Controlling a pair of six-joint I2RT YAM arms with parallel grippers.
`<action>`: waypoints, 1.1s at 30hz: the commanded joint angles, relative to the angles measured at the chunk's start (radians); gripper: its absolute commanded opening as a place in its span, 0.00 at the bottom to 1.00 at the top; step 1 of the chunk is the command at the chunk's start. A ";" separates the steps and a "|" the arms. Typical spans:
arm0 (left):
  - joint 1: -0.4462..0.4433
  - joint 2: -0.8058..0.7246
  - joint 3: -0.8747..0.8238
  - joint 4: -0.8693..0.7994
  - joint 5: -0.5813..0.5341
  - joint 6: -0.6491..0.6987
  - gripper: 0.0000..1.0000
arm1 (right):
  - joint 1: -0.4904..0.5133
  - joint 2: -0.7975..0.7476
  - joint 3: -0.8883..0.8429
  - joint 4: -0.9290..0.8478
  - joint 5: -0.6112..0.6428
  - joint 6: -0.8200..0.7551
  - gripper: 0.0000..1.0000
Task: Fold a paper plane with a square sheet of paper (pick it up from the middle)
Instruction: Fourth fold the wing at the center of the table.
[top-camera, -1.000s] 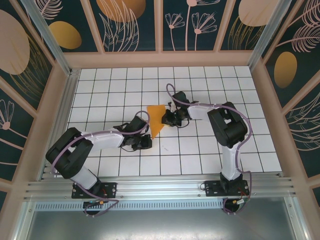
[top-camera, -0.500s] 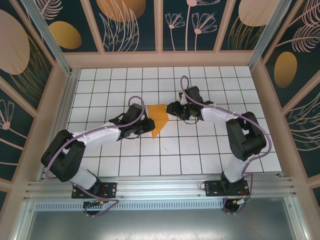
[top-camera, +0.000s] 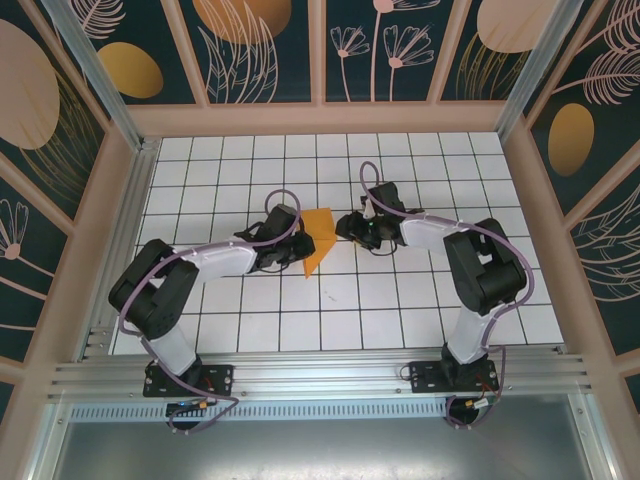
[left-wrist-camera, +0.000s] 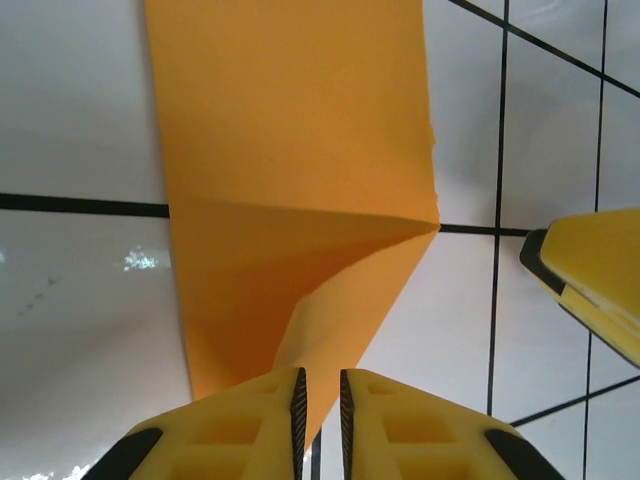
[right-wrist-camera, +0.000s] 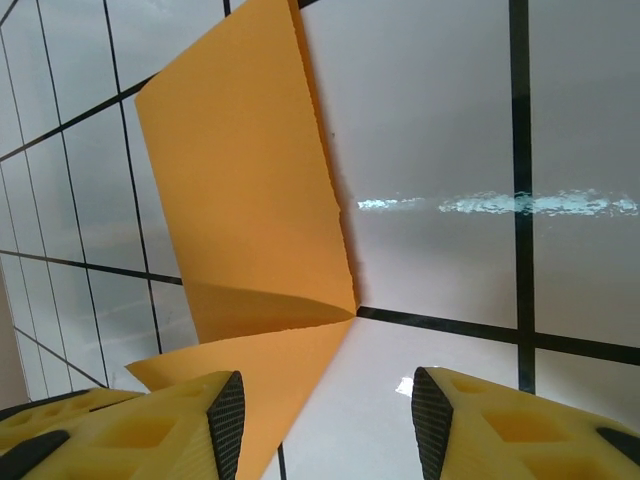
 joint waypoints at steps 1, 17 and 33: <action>0.013 0.046 0.025 0.025 -0.034 -0.014 0.18 | 0.000 0.022 0.005 0.027 -0.017 0.010 0.51; 0.023 0.114 0.023 -0.058 -0.054 -0.028 0.10 | 0.021 0.096 0.052 0.024 -0.115 -0.040 0.38; 0.025 0.140 0.030 -0.089 -0.040 -0.021 0.09 | 0.029 0.161 0.099 0.043 -0.142 -0.019 0.27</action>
